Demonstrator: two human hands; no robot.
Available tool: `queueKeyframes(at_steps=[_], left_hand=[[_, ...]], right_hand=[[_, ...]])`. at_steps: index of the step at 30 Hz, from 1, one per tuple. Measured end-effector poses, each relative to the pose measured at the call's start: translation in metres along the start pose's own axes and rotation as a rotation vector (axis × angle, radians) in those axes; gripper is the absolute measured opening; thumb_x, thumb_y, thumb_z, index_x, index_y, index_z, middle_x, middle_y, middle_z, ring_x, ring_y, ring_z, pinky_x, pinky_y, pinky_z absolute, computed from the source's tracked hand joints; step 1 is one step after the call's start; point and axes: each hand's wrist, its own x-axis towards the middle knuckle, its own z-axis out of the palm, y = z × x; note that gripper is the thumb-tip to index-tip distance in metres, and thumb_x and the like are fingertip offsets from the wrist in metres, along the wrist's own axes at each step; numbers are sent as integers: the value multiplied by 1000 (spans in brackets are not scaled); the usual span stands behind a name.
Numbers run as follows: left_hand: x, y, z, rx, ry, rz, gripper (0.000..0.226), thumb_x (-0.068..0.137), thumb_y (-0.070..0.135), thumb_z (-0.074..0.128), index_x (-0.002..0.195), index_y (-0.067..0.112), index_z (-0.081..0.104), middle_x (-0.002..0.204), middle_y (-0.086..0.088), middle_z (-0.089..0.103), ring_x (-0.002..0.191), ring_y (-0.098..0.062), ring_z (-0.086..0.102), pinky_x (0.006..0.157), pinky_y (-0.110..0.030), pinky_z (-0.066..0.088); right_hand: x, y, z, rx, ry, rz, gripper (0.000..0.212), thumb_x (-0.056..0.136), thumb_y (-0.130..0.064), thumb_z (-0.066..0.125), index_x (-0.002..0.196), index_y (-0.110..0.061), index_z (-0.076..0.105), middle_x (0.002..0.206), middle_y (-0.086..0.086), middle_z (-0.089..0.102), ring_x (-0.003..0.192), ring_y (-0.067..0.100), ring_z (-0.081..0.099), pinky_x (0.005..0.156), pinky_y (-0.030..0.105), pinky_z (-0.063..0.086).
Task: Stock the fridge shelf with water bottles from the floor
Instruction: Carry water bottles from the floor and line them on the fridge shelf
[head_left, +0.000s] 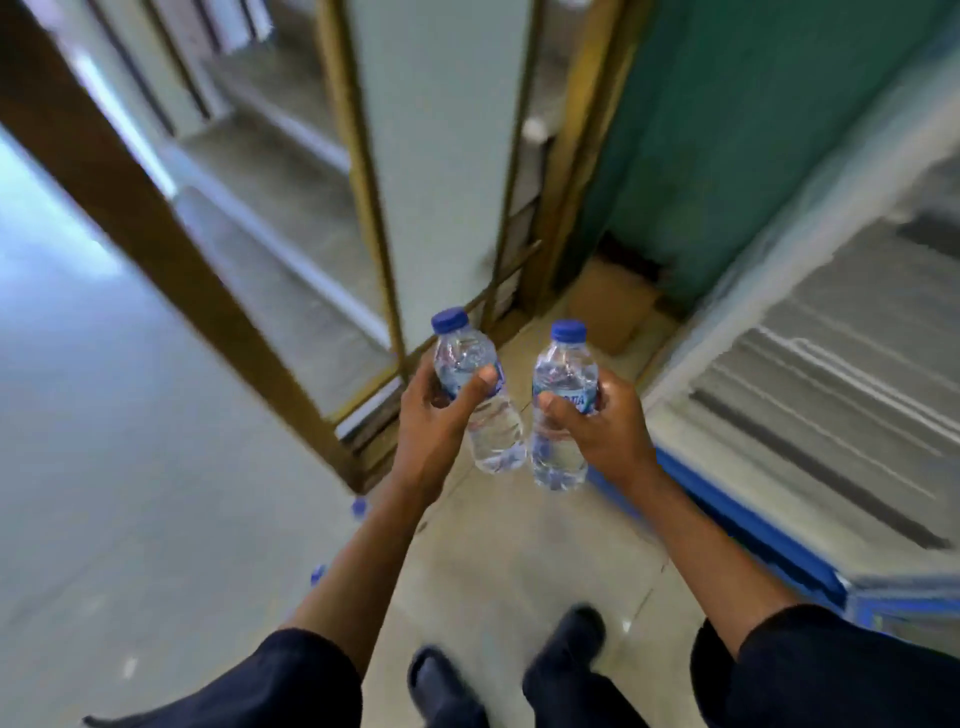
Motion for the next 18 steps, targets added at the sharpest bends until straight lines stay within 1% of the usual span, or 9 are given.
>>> queueKeyframes(at_steps=[2,4,7,9,11,12,13,16,18], left_hand=[[21,28,53,28,-138,64,40,72,50,79,105,32,67,103,-7,72,97,-27,69,85,-48,56],[38,53,109,91,-267,146,37,72,49,79,102,30,67,98,-7,73,91,-24,70,81,-42,56],[57,92,194,164,-438,258,46,69,52,80,103,25,66,96,-5,73,88,-20,71,78,-38,56],[66,122,252,208,-544,345,52,66,58,81,104,26,65,97,-1,74,88,-18,71,75,-33,56],[71,152,309,226,-620,450,49,67,55,81,104,27,65,98,1,74,90,-18,71,78,-36,57],[73,166,337,219,-650,495,46,68,52,81,103,27,65,98,1,74,91,-18,71,81,-38,57],[73,181,363,207,-678,535,44,69,50,81,103,27,65,98,3,74,91,-16,71,82,-37,56],[77,224,439,190,-746,664,53,70,51,78,112,23,63,102,7,73,94,-11,70,81,-28,54],[80,250,483,189,-765,730,64,70,56,77,122,24,58,111,9,71,100,-9,68,85,-29,55]], right_hand=[[7,-18,-53,10,129,-42,33,65,-40,75,91,-21,66,81,-1,71,74,13,66,70,39,56],[13,-35,-110,21,235,-102,39,66,-36,76,98,-16,66,86,2,71,78,16,67,72,43,57],[17,-62,-202,15,387,-198,37,66,-34,78,99,-24,66,87,-2,72,78,15,69,72,43,58],[16,-81,-266,12,477,-247,41,65,-35,79,101,-21,66,87,-1,73,77,16,69,69,43,59],[15,-102,-328,1,543,-300,44,63,-39,79,101,-20,65,83,-4,72,74,14,70,63,36,59],[16,-113,-357,-18,574,-328,40,63,-39,79,98,-23,66,81,-7,72,72,11,69,61,32,59],[16,-122,-385,-34,607,-351,35,64,-37,80,94,-25,67,80,-7,72,73,12,70,63,32,59],[21,-142,-459,-30,661,-395,41,64,-30,82,100,-16,67,87,8,73,79,30,71,68,52,59],[25,-155,-497,-40,670,-436,47,62,-35,82,102,-15,66,88,10,73,78,30,71,65,52,59]])
